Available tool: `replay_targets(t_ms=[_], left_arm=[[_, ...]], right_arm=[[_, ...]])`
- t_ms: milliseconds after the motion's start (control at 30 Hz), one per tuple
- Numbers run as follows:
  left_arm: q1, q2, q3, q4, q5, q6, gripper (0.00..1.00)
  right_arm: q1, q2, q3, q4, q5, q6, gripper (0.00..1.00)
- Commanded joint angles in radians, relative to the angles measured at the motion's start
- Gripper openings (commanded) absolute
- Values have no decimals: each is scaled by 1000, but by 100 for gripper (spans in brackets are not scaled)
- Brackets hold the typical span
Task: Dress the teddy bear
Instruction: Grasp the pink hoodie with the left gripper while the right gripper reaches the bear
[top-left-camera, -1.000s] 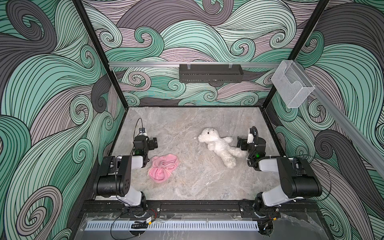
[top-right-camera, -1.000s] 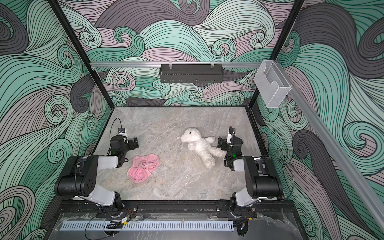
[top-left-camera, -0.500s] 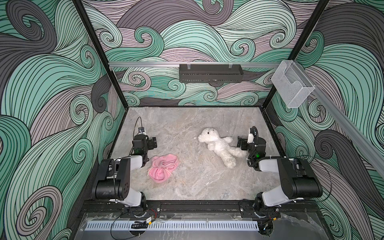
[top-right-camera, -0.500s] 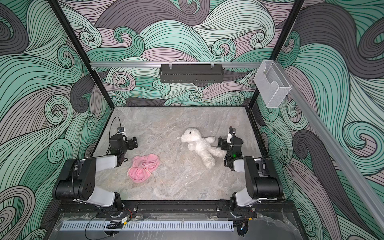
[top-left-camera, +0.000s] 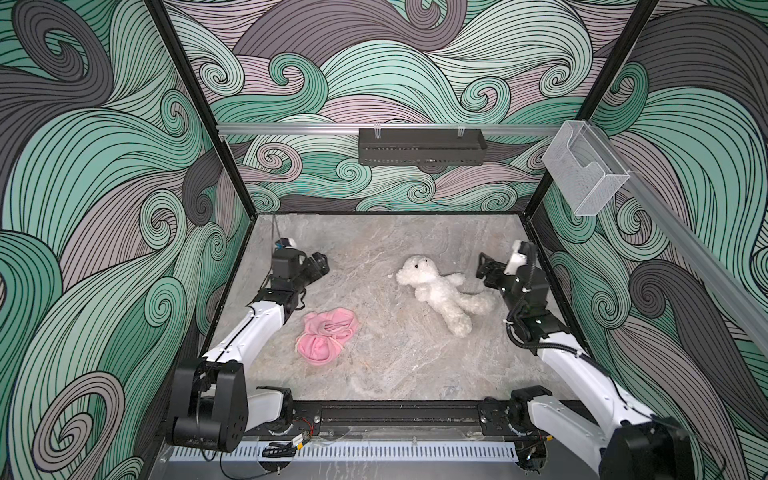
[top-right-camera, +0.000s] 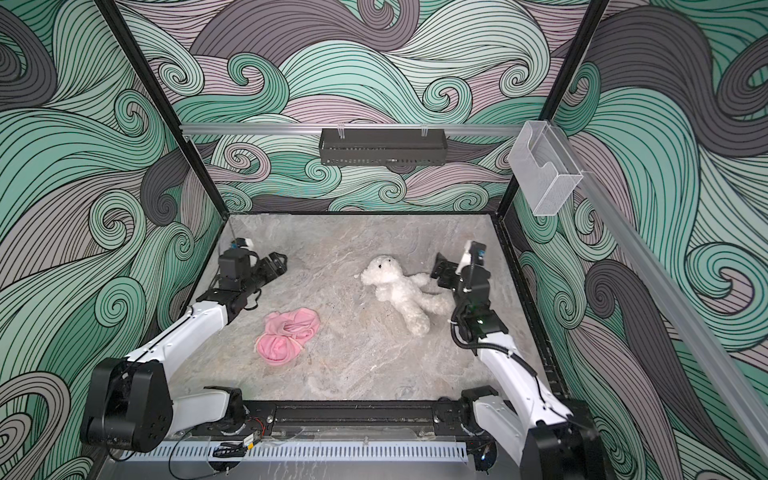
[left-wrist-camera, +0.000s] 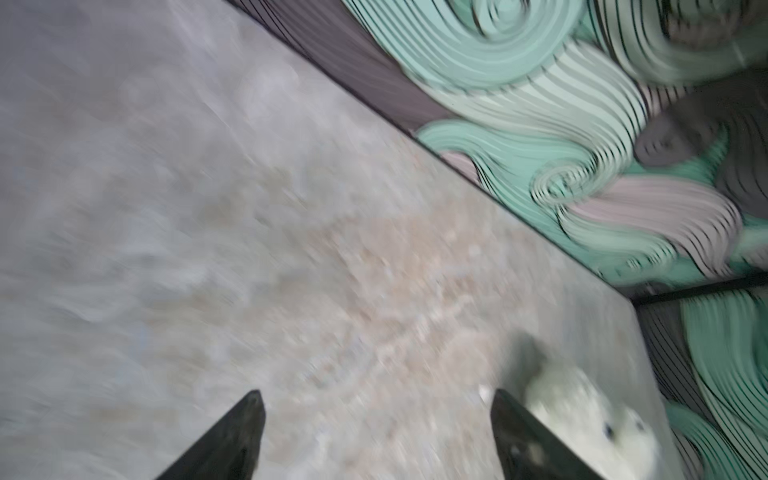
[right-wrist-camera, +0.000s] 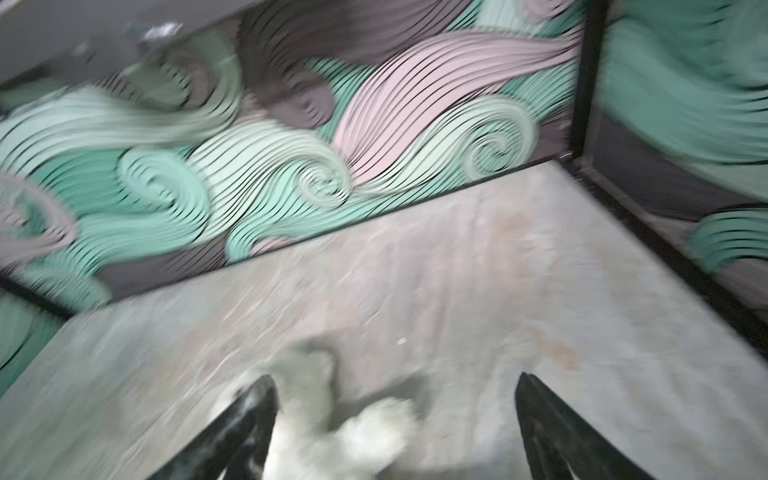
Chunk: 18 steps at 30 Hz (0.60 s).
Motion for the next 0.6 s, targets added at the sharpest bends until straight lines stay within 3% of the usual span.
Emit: replay_targets(t_ms=[0, 67, 167, 300, 433, 567], left_arm=[[-180, 23, 98, -247, 70, -14, 83], [-220, 31, 124, -396, -9, 12, 81], [-221, -3, 111, -567, -121, 6, 80], [-227, -34, 91, -730, -142, -32, 79], [-233, -24, 48, -737, -137, -18, 77], [-231, 96, 112, -682, -129, 43, 72]], right_arm=[[112, 110, 85, -261, -161, -1, 88], [138, 194, 143, -311, -232, 5, 84], [202, 309, 202, -335, -199, -18, 83], [219, 431, 220, -275, -240, 14, 78], [225, 523, 225, -250, -330, 42, 60], [228, 463, 175, -256, -281, 8, 60]])
